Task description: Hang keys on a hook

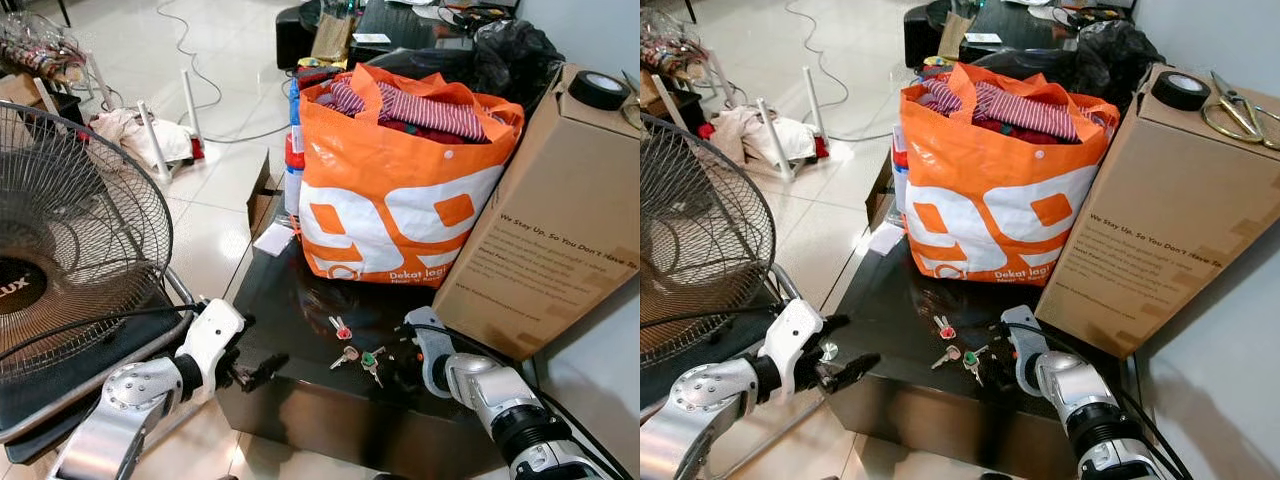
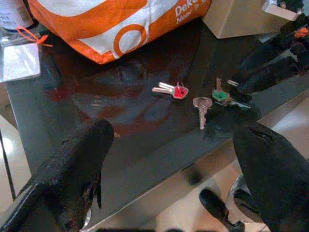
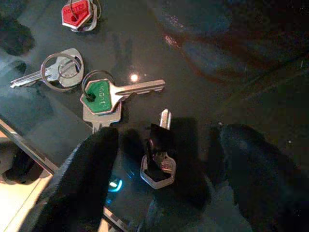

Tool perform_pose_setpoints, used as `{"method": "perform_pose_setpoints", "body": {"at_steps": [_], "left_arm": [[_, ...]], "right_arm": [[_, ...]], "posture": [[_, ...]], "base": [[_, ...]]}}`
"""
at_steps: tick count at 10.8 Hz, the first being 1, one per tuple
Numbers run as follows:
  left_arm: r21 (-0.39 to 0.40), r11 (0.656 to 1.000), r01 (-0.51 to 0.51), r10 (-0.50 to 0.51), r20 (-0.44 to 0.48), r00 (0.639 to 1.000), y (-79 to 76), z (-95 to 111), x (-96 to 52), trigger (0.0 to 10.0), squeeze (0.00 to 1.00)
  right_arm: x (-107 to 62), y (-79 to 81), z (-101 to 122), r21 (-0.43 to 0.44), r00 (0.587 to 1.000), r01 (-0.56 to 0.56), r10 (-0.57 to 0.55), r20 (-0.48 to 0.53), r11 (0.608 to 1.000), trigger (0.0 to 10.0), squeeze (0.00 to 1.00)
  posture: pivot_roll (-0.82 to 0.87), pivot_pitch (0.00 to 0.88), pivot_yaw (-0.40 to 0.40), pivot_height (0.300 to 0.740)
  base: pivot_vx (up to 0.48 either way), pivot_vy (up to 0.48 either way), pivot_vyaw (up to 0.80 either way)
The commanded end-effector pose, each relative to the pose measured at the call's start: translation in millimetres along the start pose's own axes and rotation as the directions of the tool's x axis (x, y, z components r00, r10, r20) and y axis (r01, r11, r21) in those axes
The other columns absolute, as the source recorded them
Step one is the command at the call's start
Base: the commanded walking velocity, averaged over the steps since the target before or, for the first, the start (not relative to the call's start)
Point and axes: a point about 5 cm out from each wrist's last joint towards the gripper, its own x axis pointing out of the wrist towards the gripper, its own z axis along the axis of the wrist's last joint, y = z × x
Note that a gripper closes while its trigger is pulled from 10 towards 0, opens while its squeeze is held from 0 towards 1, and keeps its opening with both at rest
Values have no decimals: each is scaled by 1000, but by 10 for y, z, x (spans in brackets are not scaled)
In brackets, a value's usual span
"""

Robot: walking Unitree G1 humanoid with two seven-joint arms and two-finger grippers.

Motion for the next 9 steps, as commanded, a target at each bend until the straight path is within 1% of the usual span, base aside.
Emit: {"method": "perform_pose_setpoints", "body": {"at_steps": [1,9], "left_arm": [[7,1000,6,-6,7,1000,7,37,-13,10000,576],[21,1000,11,-11,-6,1000,-23,13,-21,10000,576]], "right_arm": [[-8,-36,-46,7,1000,17,-16,-19,1000,0,0],[11,-47,-179,16,997,21,-19,-78,1000,0,0]], "posture": [[-91,58,-60,740],[-88,46,-60,740]], "base": [[0,0,0],[0,0,0]]}}
